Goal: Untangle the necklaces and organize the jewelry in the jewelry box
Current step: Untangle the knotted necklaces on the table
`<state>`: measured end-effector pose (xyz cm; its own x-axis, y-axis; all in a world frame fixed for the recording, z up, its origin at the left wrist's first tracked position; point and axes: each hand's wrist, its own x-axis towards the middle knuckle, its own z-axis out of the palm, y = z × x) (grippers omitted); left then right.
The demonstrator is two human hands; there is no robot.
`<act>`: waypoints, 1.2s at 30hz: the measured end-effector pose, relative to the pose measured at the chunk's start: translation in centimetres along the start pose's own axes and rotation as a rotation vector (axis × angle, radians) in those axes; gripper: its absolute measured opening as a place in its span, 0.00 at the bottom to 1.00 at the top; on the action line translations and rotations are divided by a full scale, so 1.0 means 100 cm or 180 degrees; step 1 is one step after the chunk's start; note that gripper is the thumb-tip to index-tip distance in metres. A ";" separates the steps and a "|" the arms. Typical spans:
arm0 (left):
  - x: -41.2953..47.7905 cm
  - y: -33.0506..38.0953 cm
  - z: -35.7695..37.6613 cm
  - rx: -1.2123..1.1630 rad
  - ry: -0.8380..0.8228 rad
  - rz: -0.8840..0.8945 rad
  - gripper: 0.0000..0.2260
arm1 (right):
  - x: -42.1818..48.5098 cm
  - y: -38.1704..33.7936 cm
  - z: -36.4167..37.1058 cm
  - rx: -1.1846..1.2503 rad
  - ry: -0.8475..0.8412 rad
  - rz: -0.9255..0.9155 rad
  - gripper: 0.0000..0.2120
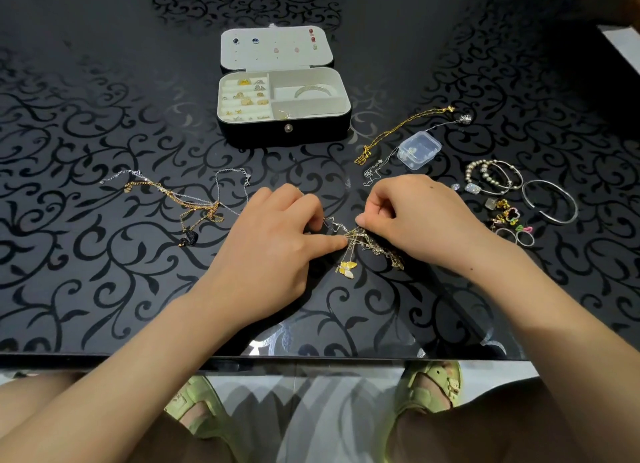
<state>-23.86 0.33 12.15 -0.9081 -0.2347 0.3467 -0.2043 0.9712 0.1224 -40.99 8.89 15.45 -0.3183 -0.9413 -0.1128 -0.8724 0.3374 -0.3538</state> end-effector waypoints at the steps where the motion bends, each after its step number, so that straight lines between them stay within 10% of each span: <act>1: 0.000 0.000 0.000 0.0003 -0.0002 0.0005 0.23 | 0.000 0.000 0.001 -0.0006 0.0027 -0.0004 0.09; 36: 0.001 -0.009 -0.006 -0.0484 -0.0068 -0.0202 0.25 | -0.006 0.006 -0.008 0.0378 0.0284 -0.0070 0.08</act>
<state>-23.58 -0.58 12.67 -0.9030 -0.2930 0.3141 -0.2054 0.9367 0.2834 -41.59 9.64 16.05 -0.3359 -0.9416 -0.0228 -0.8311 0.3077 -0.4633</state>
